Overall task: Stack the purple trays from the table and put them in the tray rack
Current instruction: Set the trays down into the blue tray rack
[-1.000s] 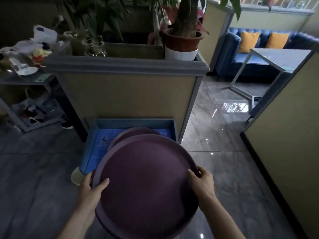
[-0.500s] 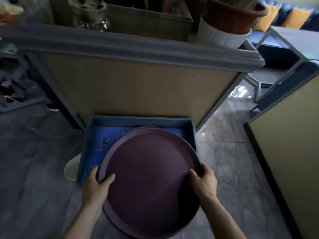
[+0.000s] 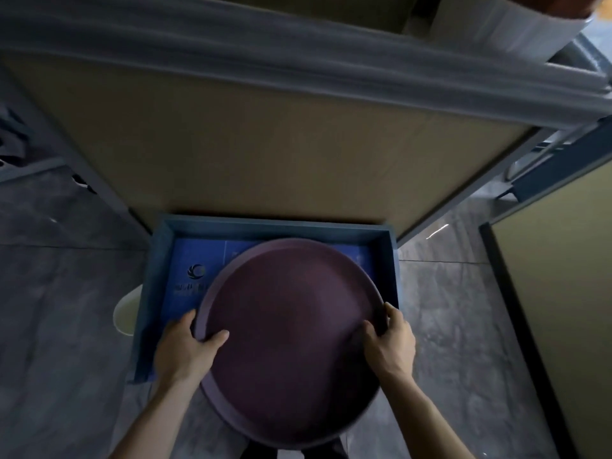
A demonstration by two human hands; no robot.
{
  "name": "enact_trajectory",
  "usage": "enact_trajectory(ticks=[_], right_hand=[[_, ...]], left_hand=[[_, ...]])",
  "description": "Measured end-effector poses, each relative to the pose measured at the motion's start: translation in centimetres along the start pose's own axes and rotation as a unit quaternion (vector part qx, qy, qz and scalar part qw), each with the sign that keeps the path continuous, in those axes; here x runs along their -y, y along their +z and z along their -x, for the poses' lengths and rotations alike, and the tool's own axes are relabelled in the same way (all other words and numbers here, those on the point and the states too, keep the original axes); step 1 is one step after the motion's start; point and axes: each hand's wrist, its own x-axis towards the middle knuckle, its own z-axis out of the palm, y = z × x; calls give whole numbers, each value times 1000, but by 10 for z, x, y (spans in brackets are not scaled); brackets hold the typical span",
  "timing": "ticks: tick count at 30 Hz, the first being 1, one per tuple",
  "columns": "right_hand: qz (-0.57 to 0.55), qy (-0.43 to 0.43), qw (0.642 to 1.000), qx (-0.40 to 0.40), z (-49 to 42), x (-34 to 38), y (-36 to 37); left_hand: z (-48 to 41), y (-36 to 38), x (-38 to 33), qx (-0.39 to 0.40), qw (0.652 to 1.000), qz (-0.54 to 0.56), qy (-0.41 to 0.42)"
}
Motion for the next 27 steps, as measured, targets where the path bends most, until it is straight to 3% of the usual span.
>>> enact_trajectory(ticks=[12,27], right_hand=[[39,4,998,51,-30,-3,27],[63,0,997,37,-30,-10,31]], left_hand=[[-25,19,-8,-40,995,-88,-16],[-23,26,-6,-45,993,-110,-16]])
